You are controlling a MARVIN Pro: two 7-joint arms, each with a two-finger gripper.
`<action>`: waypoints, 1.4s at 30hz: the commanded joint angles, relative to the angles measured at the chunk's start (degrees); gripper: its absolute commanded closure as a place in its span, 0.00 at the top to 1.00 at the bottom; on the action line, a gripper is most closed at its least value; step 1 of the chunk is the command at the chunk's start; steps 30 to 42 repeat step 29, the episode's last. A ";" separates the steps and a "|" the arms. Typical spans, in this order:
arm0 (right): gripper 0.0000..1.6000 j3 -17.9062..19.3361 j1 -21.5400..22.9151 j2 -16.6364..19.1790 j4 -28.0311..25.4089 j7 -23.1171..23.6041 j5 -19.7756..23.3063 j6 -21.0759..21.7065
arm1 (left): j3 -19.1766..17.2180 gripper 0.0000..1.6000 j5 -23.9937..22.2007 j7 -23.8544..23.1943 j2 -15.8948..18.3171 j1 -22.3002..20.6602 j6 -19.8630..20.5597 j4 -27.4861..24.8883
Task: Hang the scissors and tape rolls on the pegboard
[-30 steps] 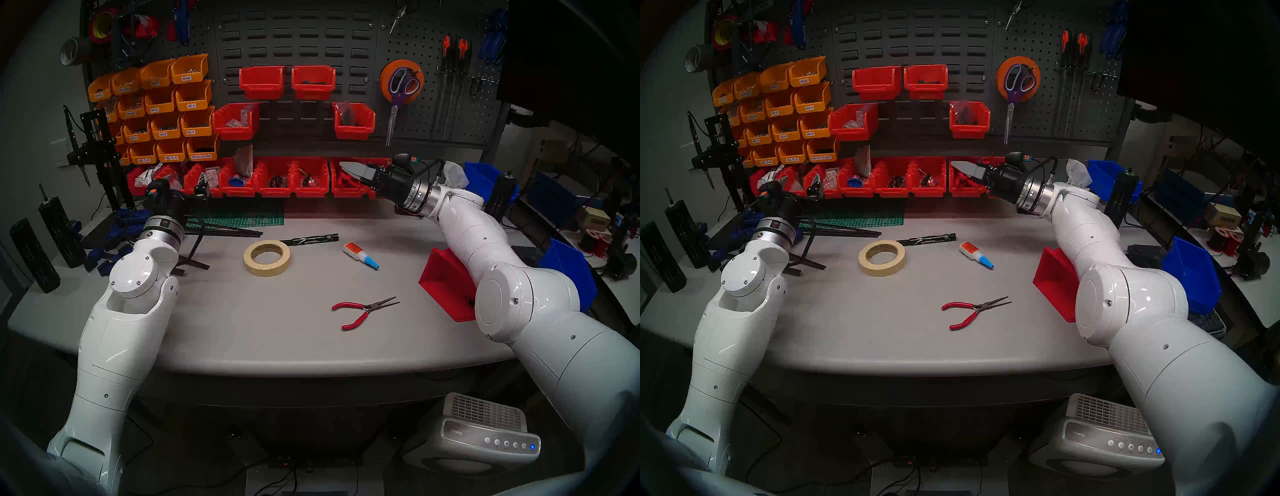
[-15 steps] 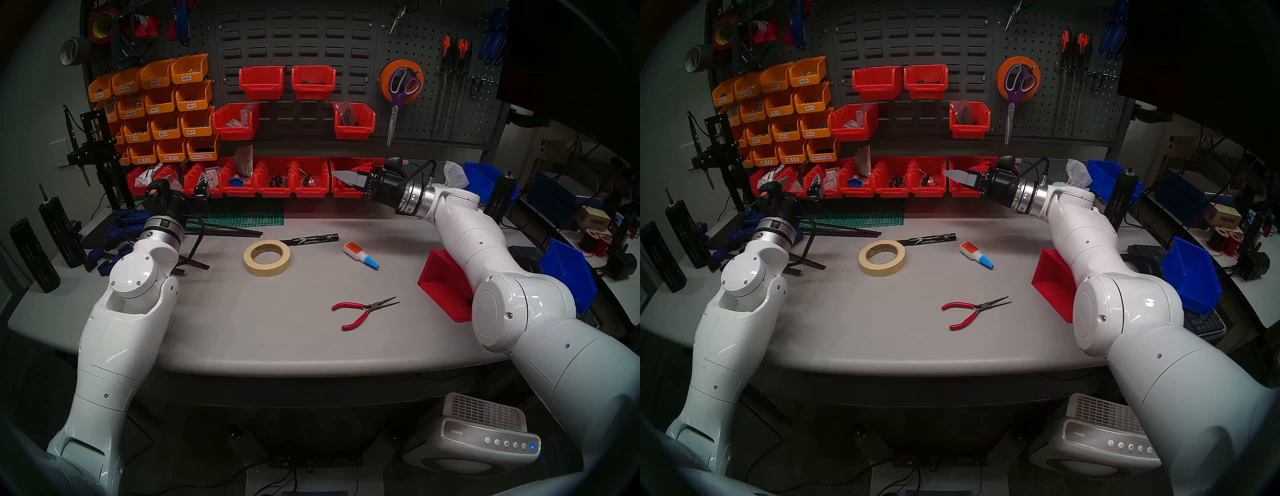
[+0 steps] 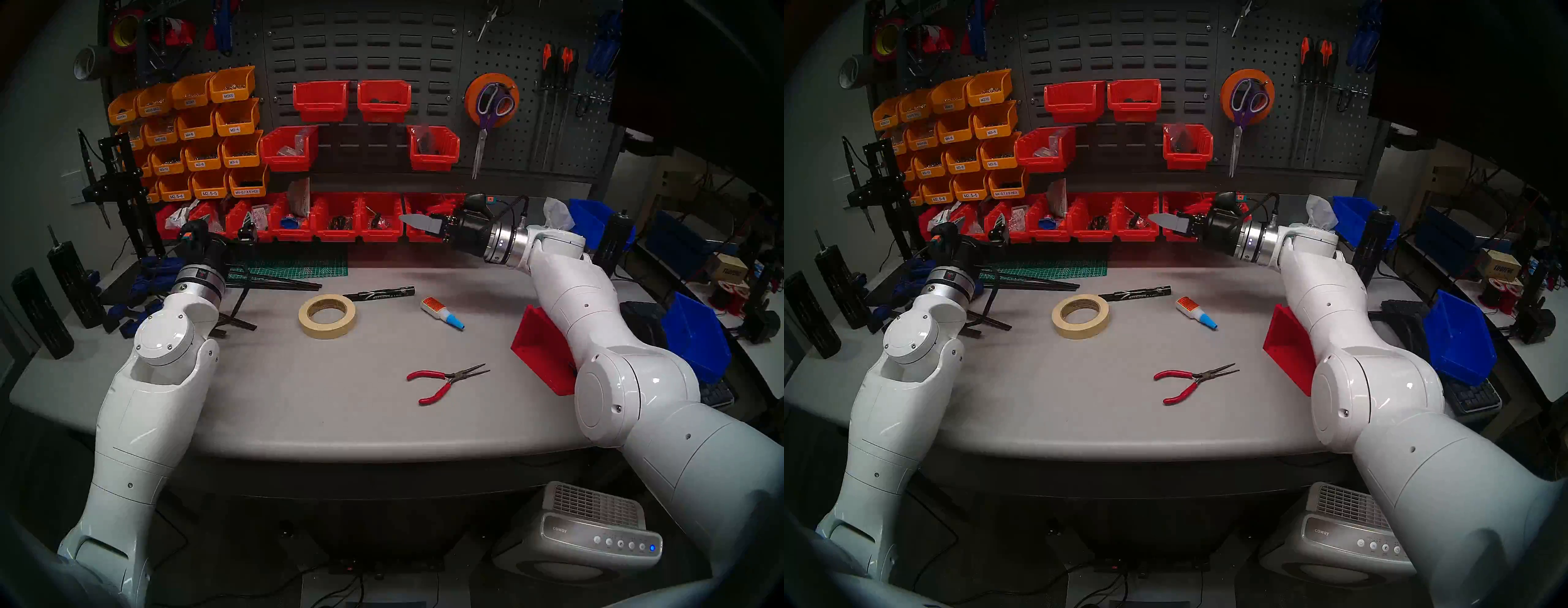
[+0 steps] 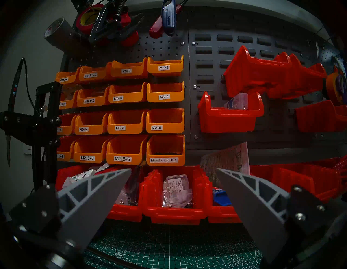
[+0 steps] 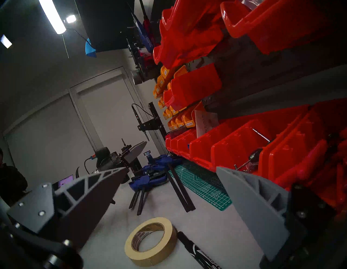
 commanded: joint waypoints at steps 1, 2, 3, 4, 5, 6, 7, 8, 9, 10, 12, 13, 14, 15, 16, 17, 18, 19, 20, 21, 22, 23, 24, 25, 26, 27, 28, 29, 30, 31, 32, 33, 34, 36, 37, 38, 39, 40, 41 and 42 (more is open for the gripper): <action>1.00 0.28 -5.60 -0.70 -3.35 3.35 1.70 1.36 | -0.57 1.00 0.00 -0.01 0.22 -1.65 -0.60 -1.56; 1.00 0.28 -5.60 -0.70 -3.35 3.35 1.70 1.36 | -0.57 1.00 0.00 -0.01 0.22 -1.65 -0.60 -1.56; 1.00 0.31 -6.32 -0.71 -4.75 2.92 1.85 1.81 | -0.57 1.00 0.00 -0.01 0.22 -1.65 -0.60 -1.56; 1.00 0.31 -6.32 -0.71 -4.75 2.92 1.85 1.81 | -0.57 1.00 0.00 -0.01 0.22 -1.65 -0.60 -1.56; 1.00 0.33 -6.72 -0.72 -5.59 2.65 1.97 2.09 | -0.57 1.00 0.00 -0.01 0.22 -1.65 -0.60 -1.57; 1.00 0.34 -7.10 -0.73 -6.37 2.40 2.07 2.35 | -0.58 1.00 0.00 -0.02 0.22 -1.66 -0.60 -1.57; 1.00 0.37 -7.42 -0.75 -7.04 2.17 2.17 2.59 | -0.58 1.00 0.00 -0.02 0.22 -1.66 -0.60 -1.57; 1.00 0.36 -7.58 -0.76 -7.62 1.95 2.24 2.81 | -0.58 1.00 0.00 -0.02 0.22 -1.66 -0.60 -1.57; 1.00 0.41 -8.10 -0.76 -8.41 1.72 2.34 3.04 | -0.58 1.00 0.00 -0.02 0.22 -1.66 -0.60 -1.58; 1.00 0.41 -8.33 -0.77 -9.14 1.47 2.43 3.31 | -0.58 1.00 0.00 -0.02 0.22 -1.67 -0.60 -1.58; 1.00 0.39 -8.73 -0.78 -10.48 0.99 2.60 3.79 | -0.58 1.00 0.00 -0.02 0.22 -1.67 -0.60 -1.59; 1.00 0.48 -9.58 -0.79 -11.52 0.70 2.77 4.11 | -0.58 1.00 0.00 -0.03 0.22 -1.67 -0.60 -1.59; 1.00 0.40 -9.29 -0.78 -11.93 0.49 2.79 4.31 | -0.59 1.00 0.00 -0.03 0.22 -1.68 -0.60 -1.60; 1.00 0.47 -10.03 -0.79 -12.87 0.21 2.93 4.61 | -0.59 1.00 0.00 -0.03 0.22 -1.68 -0.60 -1.60; 1.00 0.55 -10.82 -0.80 -13.97 -0.13 3.10 4.97 | -0.59 1.00 0.00 -0.03 0.22 -1.68 -0.60 -1.60; 1.00 0.35 -9.86 -0.77 -14.06 -0.32 3.05 5.14 | -0.59 1.00 0.00 -0.03 0.22 -1.69 -0.60 -1.61; 1.00 0.46 -10.76 -0.78 -15.05 -0.60 3.22 5.43 | -0.59 1.00 0.00 -0.03 0.22 -1.69 -0.60 -1.61; 1.00 0.56 -11.73 -0.78 -16.25 -0.95 3.41 5.81 | -0.59 1.00 0.00 -0.03 0.22 -1.69 -0.60 -1.62; 1.00 0.32 -10.48 -0.75 -16.10 -1.12 3.32 5.95 | -0.59 1.00 0.00 -0.03 0.22 -1.70 -0.60 -1.62; 1.00 0.65 -12.87 -0.77 -18.12 -1.58 3.70 6.46 | -0.60 1.00 0.00 -0.04 0.22 -1.70 -0.60 -1.63; 1.00 0.29 -10.92 -0.73 -17.51 -1.68 3.53 6.54 | -0.60 1.00 0.01 -0.04 0.22 -1.70 -0.60 -1.63; 1.00 0.50 -12.41 -0.74 -18.86 -2.08 3.80 6.94 | -0.60 1.00 0.01 -0.04 0.22 -1.70 -0.60 -1.64; 1.00 0.43 -12.22 -0.72 -19.26 -2.30 3.84 7.18 | -0.60 1.00 0.01 -0.04 0.22 -1.71 -0.60 -1.64; 1.00 0.54 -13.21 -0.72 -20.42 -2.68 4.06 7.57 | -0.60 1.00 0.01 -0.04 0.22 -1.71 -0.60 -1.65; 1.00 0.40 -12.66 -0.68 -20.64 -2.90 4.08 7.79 | -0.60 1.00 0.01 -0.04 0.22 -1.71 -0.61 -1.65; 1.00 0.54 -13.78 -0.68 -21.89 -3.28 4.30 8.18 | -0.60 1.00 0.01 -0.04 0.22 -1.72 -0.61 -1.66; 1.00 0.55 -14.17 -0.66 -22.73 -3.62 4.44 8.53 | -0.61 1.00 0.01 -0.04 0.21 -1.72 -0.61 -1.66; 1.00 0.55 -14.17 -0.66 -22.73 -3.62 4.44 8.53 | -0.61 1.00 0.01 -0.04 0.21 -1.72 -0.61 -1.66; 1.00 0.55 -14.17 -0.66 -22.73 -3.62 4.44 8.53 | -0.61 1.00 0.01 -0.04 0.21 -1.72 -0.61 -1.66; 1.00 0.55 -14.17 -0.66 -22.73 -3.62 4.44 8.53 | -0.61 1.00 0.01 -0.04 0.21 -1.72 -0.61 -1.66; 1.00 0.55 -14.17 -0.66 -22.73 -3.62 4.44 8.53 | -0.61 1.00 0.01 -0.04 0.21 -1.72 -0.61 -1.66; 1.00 0.55 -14.17 -0.66 -22.73 -3.62 4.44 8.53 | -0.61 1.00 0.01 -0.04 0.21 -1.72 -0.61 -1.66; 1.00 0.55 -14.17 -0.66 -22.73 -3.62 4.44 8.53 | -0.61 1.00 0.01 -0.04 0.21 -1.72 -0.61 -1.66; 1.00 0.55 -14.17 -0.66 -22.73 -3.62 4.44 8.53 | -0.61 1.00 0.01 -0.04 0.21 -1.72 -0.61 -1.66; 1.00 0.55 -14.17 -0.66 -22.73 -3.62 4.44 8.53 | -0.61 1.00 0.01 -0.04 0.21 -1.72 -0.61 -1.66; 1.00 0.55 -14.17 -0.66 -22.73 -3.62 4.44 8.53 | -0.61 1.00 0.01 -0.04 0.21 -1.72 -0.61 -1.66; 1.00 0.55 -14.17 -0.66 -22.73 -3.62 4.44 8.53 | -0.61 1.00 0.01 -0.04 0.21 -1.72 -0.61 -1.66; 1.00 0.55 -14.17 -0.66 -22.73 -3.62 4.44 8.53 | -0.61 1.00 0.01 -0.04 0.21 -1.72 -0.61 -1.66; 1.00 0.55 -14.17 -0.66 -22.73 -3.62 4.44 8.53 | -0.61 1.00 0.01 -0.04 0.21 -1.72 -0.61 -1.66; 1.00 0.55 -14.17 -0.66 -22.73 -3.62 4.44 8.53 | -0.61 1.00 0.01 -0.04 0.21 -1.72 -0.61 -1.66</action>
